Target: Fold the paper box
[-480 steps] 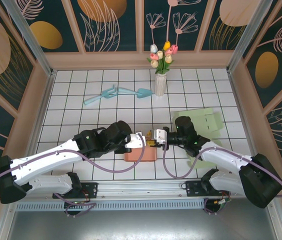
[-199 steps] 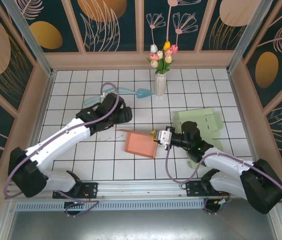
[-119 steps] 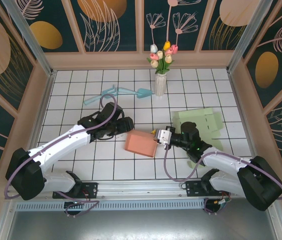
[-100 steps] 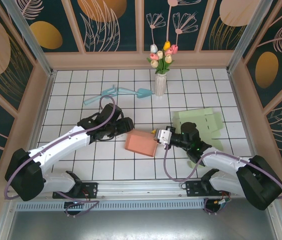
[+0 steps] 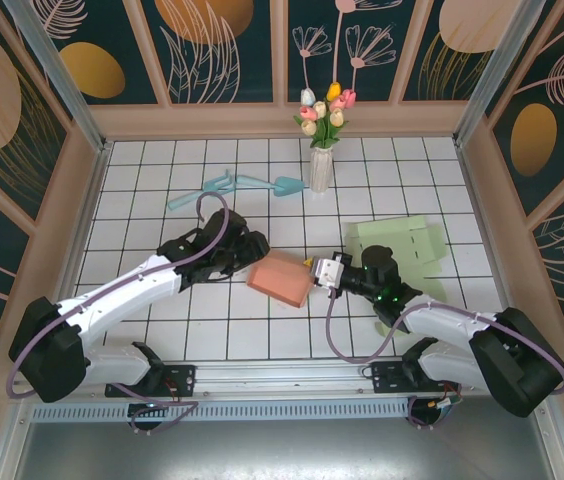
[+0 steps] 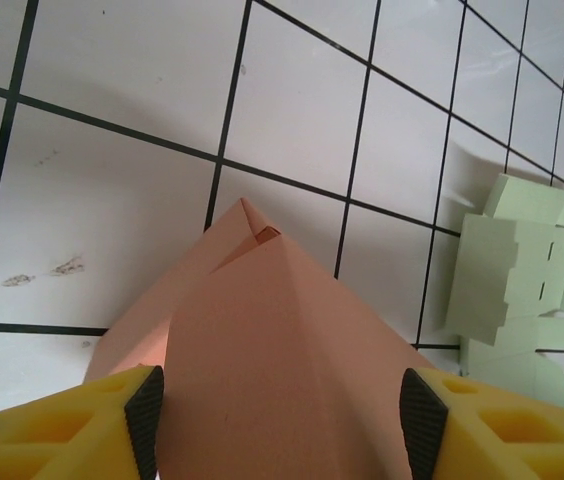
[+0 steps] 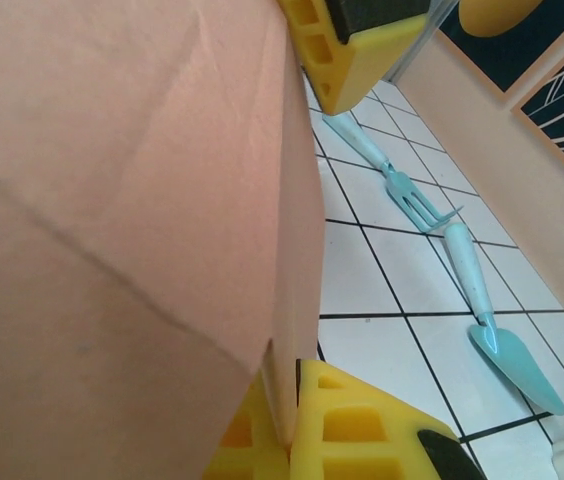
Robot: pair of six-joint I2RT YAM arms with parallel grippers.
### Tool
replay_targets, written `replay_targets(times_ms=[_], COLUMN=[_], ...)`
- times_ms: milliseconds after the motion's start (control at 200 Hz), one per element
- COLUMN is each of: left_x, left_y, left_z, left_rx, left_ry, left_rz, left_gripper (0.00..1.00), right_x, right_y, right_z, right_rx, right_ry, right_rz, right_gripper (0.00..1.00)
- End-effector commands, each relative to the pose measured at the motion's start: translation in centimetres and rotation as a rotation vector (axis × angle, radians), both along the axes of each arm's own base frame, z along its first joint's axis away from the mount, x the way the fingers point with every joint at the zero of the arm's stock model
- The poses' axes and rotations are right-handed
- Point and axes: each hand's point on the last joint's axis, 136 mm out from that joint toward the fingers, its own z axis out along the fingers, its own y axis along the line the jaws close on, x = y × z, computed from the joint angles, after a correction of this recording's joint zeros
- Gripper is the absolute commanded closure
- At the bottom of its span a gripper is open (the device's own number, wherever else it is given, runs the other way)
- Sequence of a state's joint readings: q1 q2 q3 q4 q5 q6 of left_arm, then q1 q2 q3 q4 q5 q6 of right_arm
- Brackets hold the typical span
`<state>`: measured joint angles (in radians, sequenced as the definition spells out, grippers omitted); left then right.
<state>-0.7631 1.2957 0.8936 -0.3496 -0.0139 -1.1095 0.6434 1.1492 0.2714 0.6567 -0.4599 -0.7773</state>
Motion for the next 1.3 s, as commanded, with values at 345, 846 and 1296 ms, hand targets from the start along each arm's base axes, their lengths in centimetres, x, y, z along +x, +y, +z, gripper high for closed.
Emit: replay_targets(times_ms=[345,846,1296], left_x=[-3.3,-2.9,-1.8], left_y=[-7.0,-1.5,-0.8], left_z=[-0.5,-4.5,-4.7], left_rx=[-0.191,0.036,0.062], left_ry=[0.012,-0.040,-0.080], left_rz=[-0.196,-0.076,0.000], left_gripper=[0.60,0.62,0.63], right_x=[1.6,0.5,-2.9], right_y=[-0.1,-0.9,-5.5], right_z=[-1.5,-1.5,0.0], right_rx=[-0.115,-0.403,-0.597], right_ry=[0.022,0.062,0.140], right_rz=[-0.096,-0.077,-0.068], right_gripper=[1.00,0.50,0.32])
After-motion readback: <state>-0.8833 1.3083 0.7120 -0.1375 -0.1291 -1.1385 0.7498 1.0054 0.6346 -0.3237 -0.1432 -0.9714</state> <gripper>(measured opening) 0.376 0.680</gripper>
